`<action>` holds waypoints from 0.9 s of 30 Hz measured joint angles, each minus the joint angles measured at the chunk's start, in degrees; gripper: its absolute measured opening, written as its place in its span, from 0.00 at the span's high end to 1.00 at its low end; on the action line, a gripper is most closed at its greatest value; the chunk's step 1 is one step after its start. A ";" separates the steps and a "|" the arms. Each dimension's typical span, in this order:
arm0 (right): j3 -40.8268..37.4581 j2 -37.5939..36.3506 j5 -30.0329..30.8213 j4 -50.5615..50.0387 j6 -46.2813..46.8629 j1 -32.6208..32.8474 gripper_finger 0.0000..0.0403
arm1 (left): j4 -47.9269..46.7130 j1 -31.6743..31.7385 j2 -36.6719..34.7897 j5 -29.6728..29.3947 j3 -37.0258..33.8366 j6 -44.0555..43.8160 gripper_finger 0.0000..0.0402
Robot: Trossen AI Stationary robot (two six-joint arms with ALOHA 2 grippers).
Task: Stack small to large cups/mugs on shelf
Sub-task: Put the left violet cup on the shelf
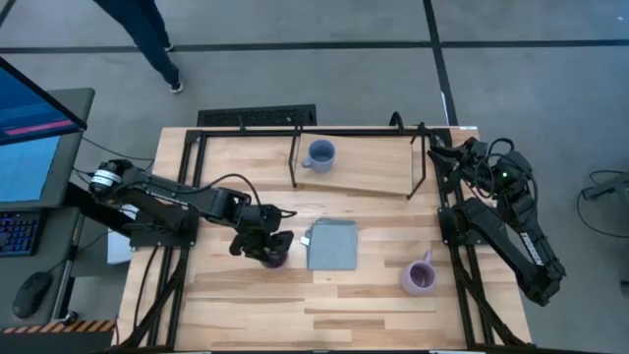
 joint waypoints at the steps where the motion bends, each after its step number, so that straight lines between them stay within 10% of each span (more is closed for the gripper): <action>1: 0.00 0.00 0.00 0.07 -0.39 0.00 0.67 | -0.42 0.04 0.00 0.00 0.00 -0.90 0.51; 27: 0.00 -0.02 0.02 0.13 -1.51 0.00 0.67 | -13.62 -1.54 0.38 -3.81 0.02 -18.61 0.66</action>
